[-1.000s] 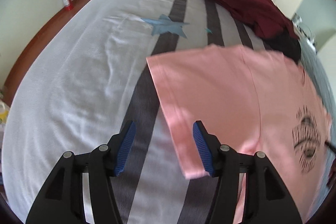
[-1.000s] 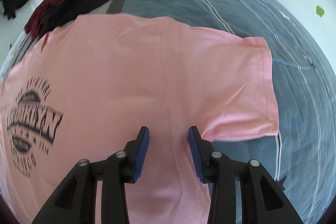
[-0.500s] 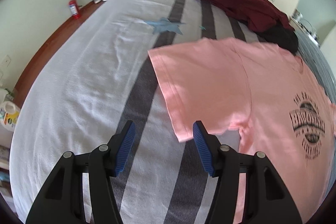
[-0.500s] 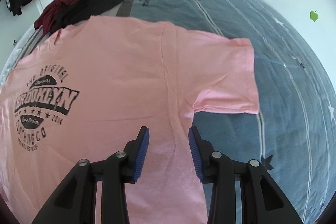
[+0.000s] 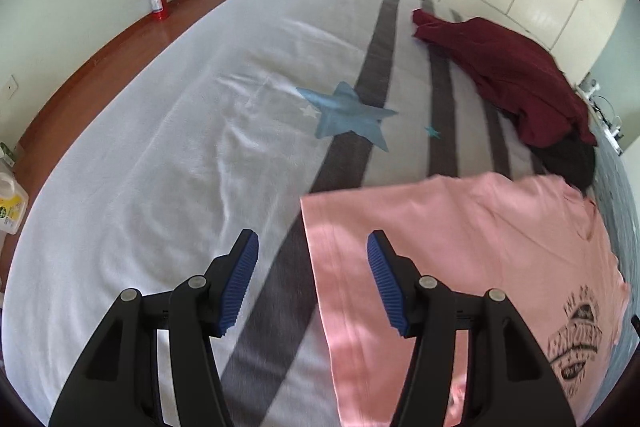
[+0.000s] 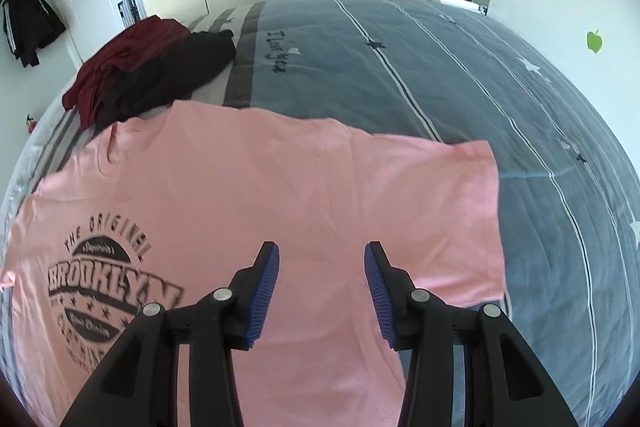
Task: Fold clothes
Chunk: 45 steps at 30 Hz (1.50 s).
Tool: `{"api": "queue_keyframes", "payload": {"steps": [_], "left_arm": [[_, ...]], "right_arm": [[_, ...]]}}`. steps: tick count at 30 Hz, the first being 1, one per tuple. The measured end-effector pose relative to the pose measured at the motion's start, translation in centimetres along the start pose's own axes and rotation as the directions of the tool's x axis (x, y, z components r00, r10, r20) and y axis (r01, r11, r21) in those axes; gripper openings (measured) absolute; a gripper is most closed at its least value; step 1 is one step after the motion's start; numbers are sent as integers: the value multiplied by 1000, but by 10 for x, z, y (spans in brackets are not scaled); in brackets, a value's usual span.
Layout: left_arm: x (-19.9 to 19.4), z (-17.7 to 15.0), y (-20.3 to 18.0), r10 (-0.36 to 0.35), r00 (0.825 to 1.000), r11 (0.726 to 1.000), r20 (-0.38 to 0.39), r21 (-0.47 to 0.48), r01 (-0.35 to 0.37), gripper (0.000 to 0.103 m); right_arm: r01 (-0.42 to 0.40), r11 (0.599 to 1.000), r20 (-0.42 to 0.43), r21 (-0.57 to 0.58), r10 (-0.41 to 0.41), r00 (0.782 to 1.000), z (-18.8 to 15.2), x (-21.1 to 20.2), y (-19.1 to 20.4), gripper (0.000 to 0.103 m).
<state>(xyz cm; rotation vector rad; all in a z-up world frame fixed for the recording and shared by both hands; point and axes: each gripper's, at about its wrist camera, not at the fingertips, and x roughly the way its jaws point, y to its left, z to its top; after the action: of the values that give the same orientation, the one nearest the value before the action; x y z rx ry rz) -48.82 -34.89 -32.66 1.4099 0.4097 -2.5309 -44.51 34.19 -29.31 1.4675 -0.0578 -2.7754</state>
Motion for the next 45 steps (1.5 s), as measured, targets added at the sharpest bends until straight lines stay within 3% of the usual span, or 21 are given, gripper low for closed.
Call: {"api": "queue_keyframes", "payload": {"steps": [4,10,14,16,18,20,25,30,34,39,45], "left_arm": [[28,9,-3,-44,998,998,-36,32,45,54],[64,4,6,-17,996,1000,-86,25,20,54],[63,-3,-2,-8,999,994,-47,108,13,54],[63,-3,-5,-22,999,991,-43,132,28,48],[61,-2,-9,-37,998,986,-41,163,44,14],[60,-1,-18,-23,998,980,-53,197,33,3],[45,3,-21,-31,999,984,-39,175,37,2],[-6,13,-37,-96,995,978,21,189,91,2],[-50,21,-83,-166,985,962,47,227,151,2],[-78,23,-161,-255,966,930,38,285,234,2],[-64,-8,-273,-334,937,897,-101,272,349,2]], "right_arm": [[10,1000,-3,-16,-10,1000,7,8,9,41],[30,999,-30,21,-30,999,14,26,6,41],[37,999,-49,22,-36,998,15,36,6,41],[40,999,-62,21,-38,997,15,42,6,41],[41,999,-71,20,-40,997,13,46,7,41],[40,999,-75,21,-38,996,12,50,8,41],[25,1000,-80,14,-24,996,9,52,11,41],[15,1000,-68,3,-15,998,10,48,7,41],[1,1000,-55,16,-1,998,13,44,-4,41],[-24,999,-35,36,25,999,18,34,-19,41],[-46,998,-28,39,48,998,20,24,-39,41]]}}
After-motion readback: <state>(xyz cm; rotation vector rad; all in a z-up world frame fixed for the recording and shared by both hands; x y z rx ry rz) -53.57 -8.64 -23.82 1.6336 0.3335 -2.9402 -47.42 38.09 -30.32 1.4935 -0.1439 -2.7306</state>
